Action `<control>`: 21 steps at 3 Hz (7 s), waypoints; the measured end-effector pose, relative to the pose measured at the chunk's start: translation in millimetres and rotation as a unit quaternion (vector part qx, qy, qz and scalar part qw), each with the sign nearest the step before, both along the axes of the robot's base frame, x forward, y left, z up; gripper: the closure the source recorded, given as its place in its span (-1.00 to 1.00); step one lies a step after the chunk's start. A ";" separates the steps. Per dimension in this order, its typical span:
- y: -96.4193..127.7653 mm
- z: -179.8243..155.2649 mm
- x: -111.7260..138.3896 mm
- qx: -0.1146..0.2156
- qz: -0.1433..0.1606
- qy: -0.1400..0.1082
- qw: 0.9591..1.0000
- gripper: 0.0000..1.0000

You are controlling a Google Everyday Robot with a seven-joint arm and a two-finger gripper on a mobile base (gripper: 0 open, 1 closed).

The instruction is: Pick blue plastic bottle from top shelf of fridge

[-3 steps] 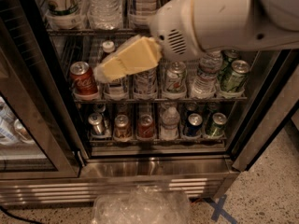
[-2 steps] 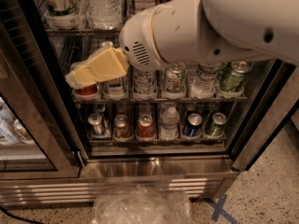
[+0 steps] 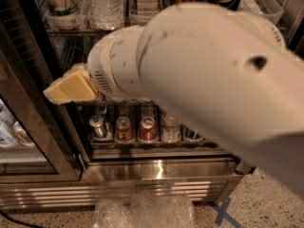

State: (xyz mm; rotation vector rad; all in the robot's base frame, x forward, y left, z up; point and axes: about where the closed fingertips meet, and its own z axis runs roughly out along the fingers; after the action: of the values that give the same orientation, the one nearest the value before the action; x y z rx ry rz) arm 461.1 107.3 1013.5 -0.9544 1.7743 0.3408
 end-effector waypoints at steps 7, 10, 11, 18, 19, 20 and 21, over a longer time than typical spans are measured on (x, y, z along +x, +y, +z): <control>-57.4 -30.5 -5.7 0.110 -0.244 0.041 0.963 -1.00; -66.7 -24.4 2.3 0.109 -0.253 0.034 0.961 -1.00; -75.7 -2.9 19.8 0.133 -0.278 0.035 0.951 -1.00; -88.2 16.7 136.6 0.163 -0.329 0.010 0.930 -0.64; -65.2 55.8 140.4 0.170 -0.304 -0.037 0.937 -0.68; -43.4 89.7 123.0 0.173 -0.274 -0.080 0.943 -0.72; -38.3 107.1 111.5 0.172 -0.267 -0.107 0.942 -0.70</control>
Offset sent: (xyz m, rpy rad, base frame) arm -0.0193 0.0071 -0.0023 0.0363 0.0307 -0.0789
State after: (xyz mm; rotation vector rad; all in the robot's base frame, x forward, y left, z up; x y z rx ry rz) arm 572.6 69.0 1120.6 -0.2309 1.6262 0.1789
